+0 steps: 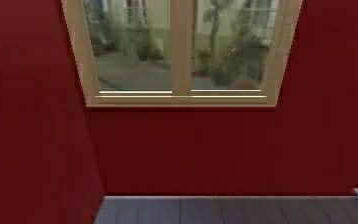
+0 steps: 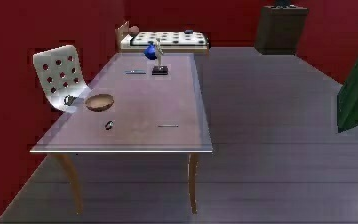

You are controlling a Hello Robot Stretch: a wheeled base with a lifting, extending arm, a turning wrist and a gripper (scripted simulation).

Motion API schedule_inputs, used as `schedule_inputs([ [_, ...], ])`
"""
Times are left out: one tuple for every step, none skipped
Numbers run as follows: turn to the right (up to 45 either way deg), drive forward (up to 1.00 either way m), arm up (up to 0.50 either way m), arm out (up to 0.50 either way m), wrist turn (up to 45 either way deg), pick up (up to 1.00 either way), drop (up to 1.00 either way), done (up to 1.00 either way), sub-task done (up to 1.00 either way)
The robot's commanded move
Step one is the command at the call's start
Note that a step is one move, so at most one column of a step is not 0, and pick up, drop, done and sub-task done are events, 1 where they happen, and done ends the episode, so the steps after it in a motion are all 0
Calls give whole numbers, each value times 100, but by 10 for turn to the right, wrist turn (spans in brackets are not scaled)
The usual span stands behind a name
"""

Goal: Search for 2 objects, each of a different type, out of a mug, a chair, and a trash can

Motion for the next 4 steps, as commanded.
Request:
schedule_inputs([
  [270,0,0,0,0,0,0,0,0],
  [0,65,0,0,0,0,0,0,0],
  [450,0,0,0,0,0,0,0,0],
  [0,0,0,0,0,0,0,0,100],
])
